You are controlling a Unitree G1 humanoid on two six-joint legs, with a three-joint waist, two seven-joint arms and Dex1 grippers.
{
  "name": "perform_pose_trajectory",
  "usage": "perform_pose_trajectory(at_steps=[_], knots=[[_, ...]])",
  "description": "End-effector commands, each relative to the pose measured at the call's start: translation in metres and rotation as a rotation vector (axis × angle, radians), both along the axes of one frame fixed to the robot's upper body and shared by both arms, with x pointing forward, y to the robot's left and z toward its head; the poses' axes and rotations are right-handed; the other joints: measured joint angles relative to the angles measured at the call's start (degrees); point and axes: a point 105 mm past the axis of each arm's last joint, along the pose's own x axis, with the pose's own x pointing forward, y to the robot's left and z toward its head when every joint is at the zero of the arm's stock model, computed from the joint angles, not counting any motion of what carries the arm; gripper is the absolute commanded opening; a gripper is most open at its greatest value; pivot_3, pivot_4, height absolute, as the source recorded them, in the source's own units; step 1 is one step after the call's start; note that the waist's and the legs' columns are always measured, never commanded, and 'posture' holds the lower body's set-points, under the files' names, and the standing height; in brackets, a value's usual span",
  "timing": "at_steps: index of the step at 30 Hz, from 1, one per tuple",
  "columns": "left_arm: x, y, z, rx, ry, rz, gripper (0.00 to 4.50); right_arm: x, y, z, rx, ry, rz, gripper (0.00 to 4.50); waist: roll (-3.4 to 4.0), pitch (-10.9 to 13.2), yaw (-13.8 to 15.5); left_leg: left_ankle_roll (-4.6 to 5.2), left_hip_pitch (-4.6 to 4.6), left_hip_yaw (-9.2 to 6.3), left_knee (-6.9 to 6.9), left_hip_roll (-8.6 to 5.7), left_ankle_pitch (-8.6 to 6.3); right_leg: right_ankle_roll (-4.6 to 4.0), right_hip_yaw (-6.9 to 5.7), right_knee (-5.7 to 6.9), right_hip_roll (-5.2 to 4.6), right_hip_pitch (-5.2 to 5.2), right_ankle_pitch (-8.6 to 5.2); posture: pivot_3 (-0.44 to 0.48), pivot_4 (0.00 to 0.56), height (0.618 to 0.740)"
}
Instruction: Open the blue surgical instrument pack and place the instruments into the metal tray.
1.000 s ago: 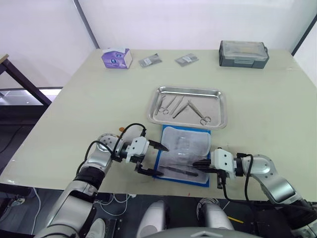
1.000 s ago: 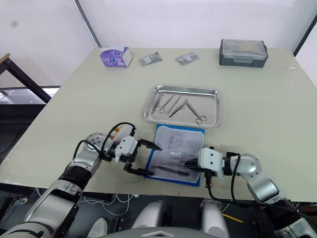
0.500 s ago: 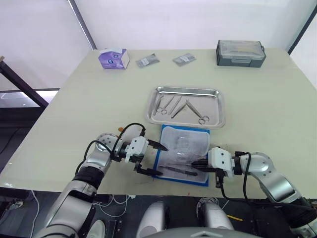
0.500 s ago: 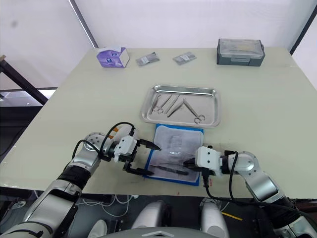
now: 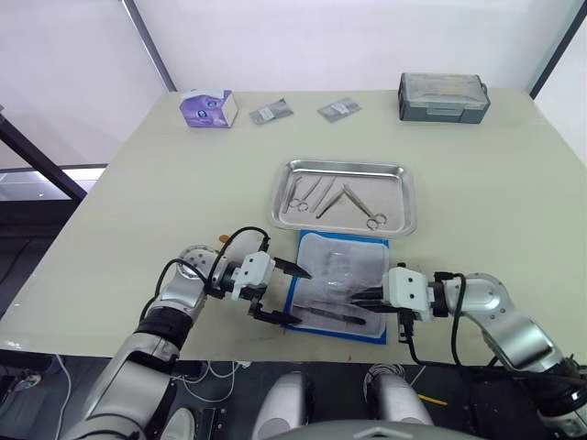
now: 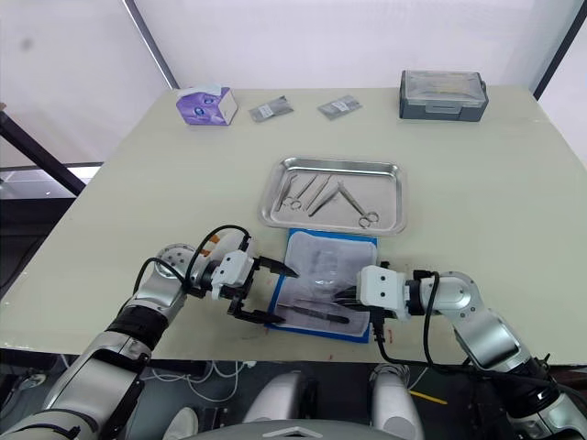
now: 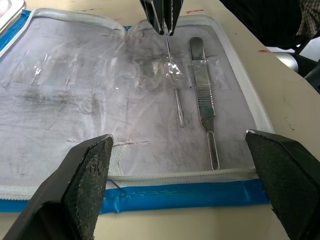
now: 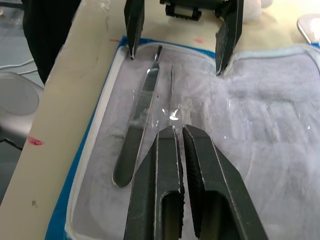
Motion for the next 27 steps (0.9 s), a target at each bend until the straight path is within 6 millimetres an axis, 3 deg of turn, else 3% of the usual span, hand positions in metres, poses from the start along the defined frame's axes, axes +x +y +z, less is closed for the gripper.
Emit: perform_pose_trajectory(at_steps=[1, 4, 6, 8, 9, 27], knots=[[-0.013, 0.013, -0.039, 0.151, 0.131, 0.022, 4.5, -0.001, -0.001, 0.011, 0.028, -0.011, -0.012, 0.23, 0.0, 0.0, 0.0, 0.03, 0.0, 0.04, 0.01, -0.01, -0.01, 0.0, 0.02, 0.0, -0.03, 0.0, 0.01, 0.0, 0.15, 0.731], [-0.013, 0.013, -0.039, 0.151, 0.131, 0.023, 4.5, -0.001, 0.0, 0.013, 0.048, 0.005, -0.023, 0.23, -0.02, 0.02, -0.06, 0.07, 0.0, 0.1, 0.05, -0.03, -0.04, 0.0, 0.06, -0.01, -0.07, 0.0, 0.02, 0.0, 0.15, 0.731], [-0.013, 0.013, -0.039, 0.152, 0.13, 0.023, 4.5, -0.001, 0.0, 0.014, 0.051, -0.001, -0.032, 0.77, -0.05, 0.05, -0.07, 0.09, 0.0, 0.13, 0.06, -0.06, -0.05, 0.01, 0.08, -0.01, -0.11, -0.01, 0.02, 0.0, 0.15, 0.731], [-0.013, 0.013, -0.039, 0.152, 0.13, 0.023, 4.5, 0.0, 0.0, 0.013, 0.048, -0.013, -0.039, 1.0, -0.09, 0.07, -0.05, 0.13, 0.0, 0.16, 0.06, -0.08, -0.07, 0.02, 0.09, -0.03, -0.13, -0.01, 0.03, 0.0, 0.15, 0.731], [-0.013, 0.013, -0.039, 0.151, 0.13, 0.023, 4.5, -0.001, -0.001, 0.012, 0.043, -0.014, -0.037, 1.63, -0.14, 0.1, -0.05, 0.14, 0.0, 0.16, 0.07, -0.09, -0.08, 0.04, 0.09, -0.03, -0.14, -0.01, 0.04, 0.0, 0.15, 0.731], [-0.014, 0.013, -0.039, 0.151, 0.134, 0.023, 4.5, -0.003, -0.011, 0.002, 0.087, 0.045, -0.107, 1.63, -0.3, 0.2, 0.28, 0.14, -0.07, -0.13, 0.06, -0.11, -0.08, 0.04, -0.14, -0.04, -0.14, 0.0, 0.06, 0.0, 0.15, 0.731]])
